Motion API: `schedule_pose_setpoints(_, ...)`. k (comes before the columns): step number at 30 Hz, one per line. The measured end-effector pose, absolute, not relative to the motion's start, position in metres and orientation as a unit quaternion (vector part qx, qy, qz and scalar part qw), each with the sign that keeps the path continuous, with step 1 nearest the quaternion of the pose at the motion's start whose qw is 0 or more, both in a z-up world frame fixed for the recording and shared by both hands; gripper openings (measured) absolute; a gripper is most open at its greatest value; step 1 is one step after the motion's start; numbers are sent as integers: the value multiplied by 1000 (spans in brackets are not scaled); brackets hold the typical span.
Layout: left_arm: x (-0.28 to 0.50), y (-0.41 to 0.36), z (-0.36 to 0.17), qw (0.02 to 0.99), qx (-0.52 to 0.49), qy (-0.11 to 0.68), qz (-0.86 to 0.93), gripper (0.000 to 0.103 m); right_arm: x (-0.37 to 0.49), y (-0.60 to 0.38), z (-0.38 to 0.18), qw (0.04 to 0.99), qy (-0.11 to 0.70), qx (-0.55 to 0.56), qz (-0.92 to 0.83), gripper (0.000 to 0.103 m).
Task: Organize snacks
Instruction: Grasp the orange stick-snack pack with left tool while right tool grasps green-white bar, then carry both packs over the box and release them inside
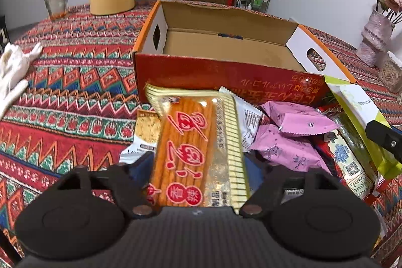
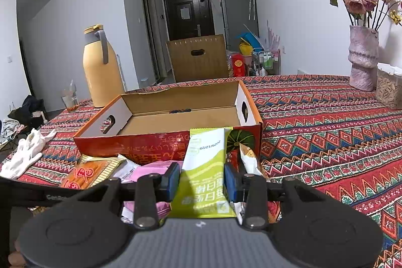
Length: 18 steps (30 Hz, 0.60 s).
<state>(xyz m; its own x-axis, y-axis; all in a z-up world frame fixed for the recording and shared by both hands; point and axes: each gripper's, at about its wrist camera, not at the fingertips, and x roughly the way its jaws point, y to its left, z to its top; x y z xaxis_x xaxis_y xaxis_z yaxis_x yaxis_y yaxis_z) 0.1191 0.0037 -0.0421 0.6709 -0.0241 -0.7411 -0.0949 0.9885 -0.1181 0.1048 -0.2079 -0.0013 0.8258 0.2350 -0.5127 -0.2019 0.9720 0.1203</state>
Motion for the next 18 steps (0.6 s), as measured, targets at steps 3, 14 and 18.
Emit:
schedule_pose_setpoints(3, 117, 9, -42, 911, -87, 403, 15, 61, 104, -209, -2, 955, 272, 33, 115, 37)
schedule_pose_setpoints(14, 103, 16, -29, 920, -97, 381, 14, 37, 98, -212, 3, 957, 262, 38, 118, 37)
schedule_pose_setpoints(18, 97, 17, -19, 926, -95, 365, 15, 36, 96, -212, 7, 959, 255, 38, 120, 37)
